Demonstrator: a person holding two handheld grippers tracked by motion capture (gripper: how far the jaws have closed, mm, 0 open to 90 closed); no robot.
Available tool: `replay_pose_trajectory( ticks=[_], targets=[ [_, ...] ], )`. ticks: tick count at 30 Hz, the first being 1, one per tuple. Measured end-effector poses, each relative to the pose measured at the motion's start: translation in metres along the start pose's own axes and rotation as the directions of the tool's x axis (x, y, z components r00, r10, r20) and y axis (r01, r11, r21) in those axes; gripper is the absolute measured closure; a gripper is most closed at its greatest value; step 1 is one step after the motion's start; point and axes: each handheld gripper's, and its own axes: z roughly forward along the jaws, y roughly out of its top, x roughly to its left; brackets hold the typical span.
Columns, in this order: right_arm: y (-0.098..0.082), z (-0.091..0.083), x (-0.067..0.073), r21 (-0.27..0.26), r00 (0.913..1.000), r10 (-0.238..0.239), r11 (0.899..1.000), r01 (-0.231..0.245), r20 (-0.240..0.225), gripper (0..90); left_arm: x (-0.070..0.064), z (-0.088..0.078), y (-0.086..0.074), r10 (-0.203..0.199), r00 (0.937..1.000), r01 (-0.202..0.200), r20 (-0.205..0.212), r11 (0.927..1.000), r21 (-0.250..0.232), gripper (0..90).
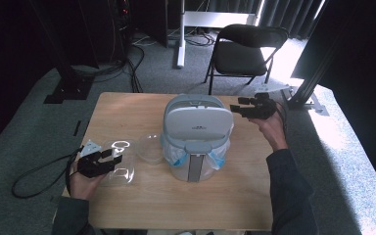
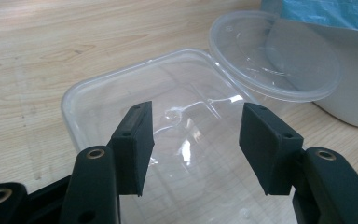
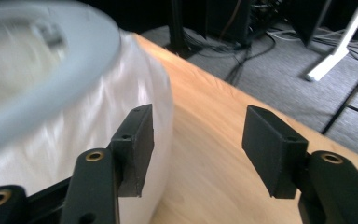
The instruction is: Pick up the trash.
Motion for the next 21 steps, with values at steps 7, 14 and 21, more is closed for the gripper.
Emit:
replay_pose_trajectory(
  ticks=[7,14,21],
  targets=[
    [-0.052,0.004,0.012,0.037,0.9976,0.009,0.999,-0.011,0.069,45.2,0.005,-0.007,-0.003,-0.012,0.9996,0.012,-0.024,0.9999,0.004,46.3],
    [-0.100,0.011,0.017,0.053,0.9903,0.098,0.993,-0.103,0.099,55.2,0.005,-0.011,-0.008,-0.012,0.9992,0.013,-0.039,0.9995,0.029,53.6],
    [-0.132,0.022,0.026,0.110,0.9892,0.081,0.989,-0.094,0.122,53.5,0.011,-0.018,-0.016,-0.027,0.9964,0.030,-0.080,0.9991,0.031,60.2]
  ],
)
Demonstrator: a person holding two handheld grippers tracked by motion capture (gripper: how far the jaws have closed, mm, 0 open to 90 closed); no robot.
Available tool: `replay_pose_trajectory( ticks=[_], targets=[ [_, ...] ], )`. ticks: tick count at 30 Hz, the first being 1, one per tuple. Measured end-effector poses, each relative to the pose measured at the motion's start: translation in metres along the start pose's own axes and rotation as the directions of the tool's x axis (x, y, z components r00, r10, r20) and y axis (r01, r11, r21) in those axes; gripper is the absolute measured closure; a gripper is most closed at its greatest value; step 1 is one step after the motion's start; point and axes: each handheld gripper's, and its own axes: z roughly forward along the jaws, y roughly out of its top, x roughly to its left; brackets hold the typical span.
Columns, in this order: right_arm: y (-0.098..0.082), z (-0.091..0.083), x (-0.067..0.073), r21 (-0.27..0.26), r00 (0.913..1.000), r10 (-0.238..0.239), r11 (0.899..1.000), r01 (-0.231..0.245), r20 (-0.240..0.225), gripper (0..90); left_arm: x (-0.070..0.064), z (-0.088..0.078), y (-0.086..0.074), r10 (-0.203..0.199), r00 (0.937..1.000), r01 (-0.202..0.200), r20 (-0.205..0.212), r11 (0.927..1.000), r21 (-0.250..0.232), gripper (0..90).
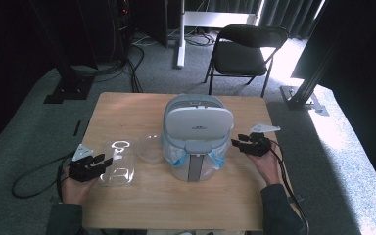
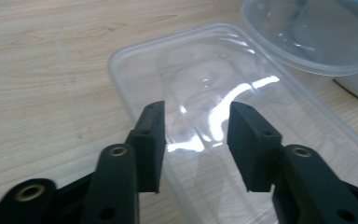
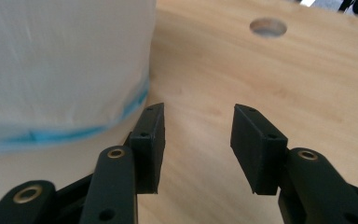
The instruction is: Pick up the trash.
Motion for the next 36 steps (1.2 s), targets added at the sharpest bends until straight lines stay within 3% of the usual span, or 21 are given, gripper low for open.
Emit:
replay_pose_trajectory(
  ticks=[5,7,8,12,15,17,21,27,30,36],
  targets=[
    [-0.015,0.009,0.005,0.029,1.0000,-0.004,1.000,0.004,-0.003,52.2,0.004,-0.002,-0.002,0.010,0.9992,-0.010,-0.040,0.9999,-0.005,73.0],
    [-0.020,0.011,0.005,0.029,1.0000,0.000,1.000,0.000,-0.005,52.2,0.006,0.000,-0.004,0.015,0.9979,-0.013,-0.063,0.9996,0.024,76.9],
    [-0.022,0.012,0.005,0.029,1.0000,0.004,1.000,-0.004,-0.005,52.3,0.008,0.000,-0.006,0.003,0.9983,-0.002,-0.058,0.9999,0.011,77.9],
    [-0.029,0.016,0.006,0.054,1.0000,0.007,0.999,-0.007,0.000,51.9,0.016,-0.001,-0.009,-0.021,0.9977,0.022,-0.064,0.9997,0.010,79.3],
    [-0.031,0.020,0.008,0.081,0.9998,-0.016,0.997,0.015,0.013,51.9,0.022,0.001,-0.012,-0.031,0.9977,0.032,-0.060,0.9995,0.006,79.7],
    [-0.033,0.023,0.010,0.092,0.9997,-0.023,0.995,0.022,0.012,51.7,0.025,0.008,-0.014,-0.025,0.9969,0.028,-0.074,0.9987,0.042,79.5],
    [-0.035,0.027,0.011,0.115,0.9991,-0.039,0.993,0.036,0.019,51.5,0.025,0.023,-0.019,-0.020,0.9985,0.024,-0.051,0.9966,0.079,76.3],
    [-0.038,0.030,0.012,0.137,0.9987,-0.046,0.990,0.043,0.022,50.9,0.029,0.011,-0.016,-0.061,0.9974,0.061,-0.040,0.9980,0.014,69.1],
    [-0.041,0.031,0.012,0.150,0.9985,-0.048,0.988,0.044,0.025,50.5,0.026,-0.009,-0.013,-0.081,0.9958,0.079,-0.042,0.9958,-0.046,69.1],
    [-0.043,0.032,0.011,0.156,0.9986,-0.045,0.987,0.040,0.029,49.7,0.015,-0.046,-0.007,-0.068,0.9974,0.064,-0.026,0.9895,-0.130,66.2]
  ],
)
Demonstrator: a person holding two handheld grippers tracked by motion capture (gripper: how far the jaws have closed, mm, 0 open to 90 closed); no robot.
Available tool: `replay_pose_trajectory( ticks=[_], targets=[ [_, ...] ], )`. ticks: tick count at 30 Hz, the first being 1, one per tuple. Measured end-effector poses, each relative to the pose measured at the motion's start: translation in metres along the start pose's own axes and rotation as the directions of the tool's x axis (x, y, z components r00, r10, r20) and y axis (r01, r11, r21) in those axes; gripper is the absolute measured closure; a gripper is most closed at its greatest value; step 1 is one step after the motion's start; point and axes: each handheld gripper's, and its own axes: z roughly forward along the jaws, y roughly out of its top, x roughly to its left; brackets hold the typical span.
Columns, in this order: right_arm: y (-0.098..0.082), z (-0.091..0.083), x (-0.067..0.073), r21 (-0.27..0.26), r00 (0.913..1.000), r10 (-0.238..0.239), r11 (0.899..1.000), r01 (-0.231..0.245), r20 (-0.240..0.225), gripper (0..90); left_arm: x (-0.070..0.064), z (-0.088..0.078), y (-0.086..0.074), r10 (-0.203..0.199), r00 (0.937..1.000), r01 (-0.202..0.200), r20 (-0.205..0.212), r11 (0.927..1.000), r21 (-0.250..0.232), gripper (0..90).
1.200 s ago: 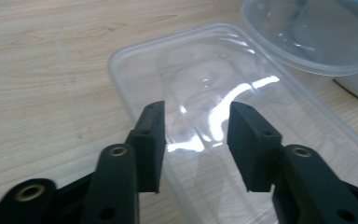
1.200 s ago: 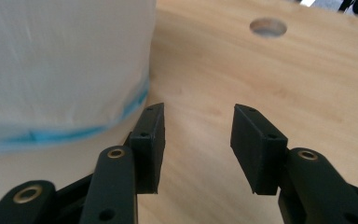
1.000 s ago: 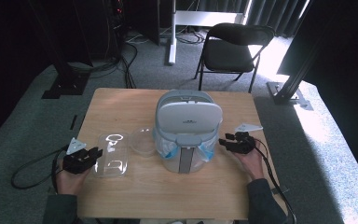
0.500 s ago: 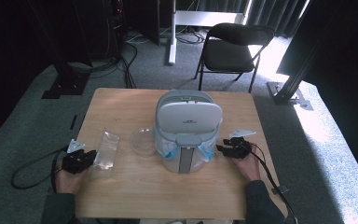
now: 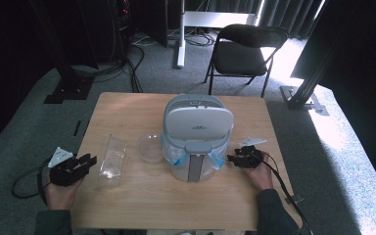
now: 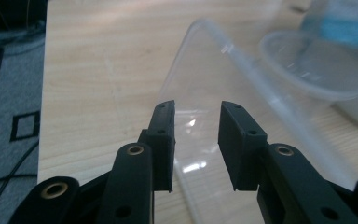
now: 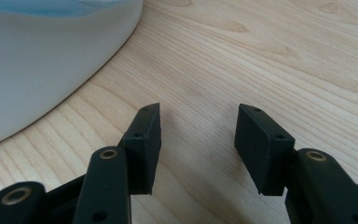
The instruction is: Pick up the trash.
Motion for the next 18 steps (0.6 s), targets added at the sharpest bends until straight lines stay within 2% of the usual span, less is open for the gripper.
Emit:
replay_pose_trajectory(
  ticks=[6,12,14,18],
  targets=[
    [0.000,0.001,0.000,-0.005,1.0000,0.002,1.000,-0.002,-0.004,48.3,-0.013,-0.014,0.004,0.011,0.9995,-0.010,0.030,0.9998,-0.018,61.9],
    [-0.001,0.001,0.000,-0.011,1.0000,0.003,1.000,-0.003,-0.008,47.0,-0.035,-0.023,0.007,0.051,0.9975,-0.048,0.049,0.9973,-0.056,56.3],
    [-0.001,0.001,0.000,-0.013,1.0000,0.003,1.000,-0.003,-0.009,46.9,-0.043,-0.024,0.007,0.081,0.9961,-0.080,0.034,0.9959,-0.043,54.2],
    [-0.002,0.001,-0.001,-0.020,0.9999,0.006,1.000,-0.006,-0.012,46.8,-0.049,-0.023,0.000,0.108,0.9938,-0.108,0.025,0.9942,-0.005,52.7]
  ],
)
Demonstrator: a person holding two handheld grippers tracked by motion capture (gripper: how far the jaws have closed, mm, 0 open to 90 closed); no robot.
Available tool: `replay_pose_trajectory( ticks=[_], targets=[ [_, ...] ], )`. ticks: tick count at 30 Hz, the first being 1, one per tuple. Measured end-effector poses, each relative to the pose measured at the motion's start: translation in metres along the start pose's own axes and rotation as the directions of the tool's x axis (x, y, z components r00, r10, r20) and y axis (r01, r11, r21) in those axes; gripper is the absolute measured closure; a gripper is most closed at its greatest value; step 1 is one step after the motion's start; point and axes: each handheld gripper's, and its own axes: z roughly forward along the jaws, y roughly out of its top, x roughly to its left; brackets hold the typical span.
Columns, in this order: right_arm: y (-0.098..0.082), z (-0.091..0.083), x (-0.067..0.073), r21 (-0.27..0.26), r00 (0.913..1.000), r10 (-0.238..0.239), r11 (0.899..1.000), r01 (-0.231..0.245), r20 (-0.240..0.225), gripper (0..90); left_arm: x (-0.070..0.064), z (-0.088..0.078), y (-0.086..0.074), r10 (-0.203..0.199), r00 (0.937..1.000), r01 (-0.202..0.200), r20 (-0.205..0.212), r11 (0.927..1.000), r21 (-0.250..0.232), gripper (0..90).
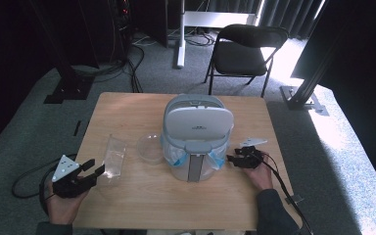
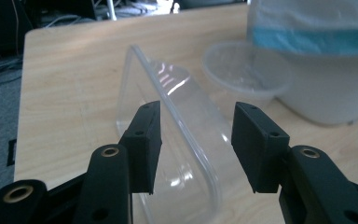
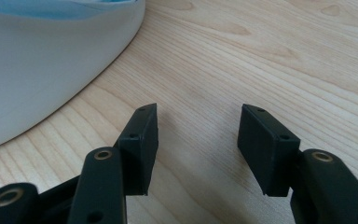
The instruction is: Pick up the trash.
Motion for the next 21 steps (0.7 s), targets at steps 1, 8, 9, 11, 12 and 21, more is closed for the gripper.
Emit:
replay_pose_trajectory(
  ticks=[1,8,9,11,12,21],
  targets=[
    [0.000,0.000,0.000,0.000,1.0000,0.000,1.000,0.000,0.000,46.8,0.000,0.000,0.000,0.000,1.0000,0.000,0.000,1.0000,0.000,52.6],
    [-0.002,-0.001,-0.004,-0.018,0.9994,0.028,0.999,-0.028,-0.022,46.7,-0.001,0.008,-0.020,0.003,1.0000,-0.002,-0.004,0.9976,0.070,60.9],
    [-0.002,-0.001,-0.004,-0.018,0.9993,0.028,0.999,-0.029,-0.023,46.6,0.000,0.010,-0.020,0.005,0.9999,-0.004,-0.009,0.9972,0.074,64.5],
    [-0.002,-0.001,-0.004,-0.018,0.9994,0.026,0.999,-0.026,-0.022,46.5,0.004,0.015,-0.019,0.008,0.9999,-0.008,-0.008,0.9966,0.082,70.4],
    [-0.002,-0.001,-0.004,-0.019,0.9995,0.025,1.000,-0.025,-0.021,46.4,0.006,0.017,-0.019,0.007,1.0000,-0.007,-0.003,0.9968,0.080,73.0],
    [-0.003,0.000,-0.004,-0.026,0.9995,0.022,0.999,-0.022,-0.023,46.0,0.015,0.028,-0.007,0.019,0.9998,-0.019,-0.001,0.9980,0.060,73.0]
  ],
)
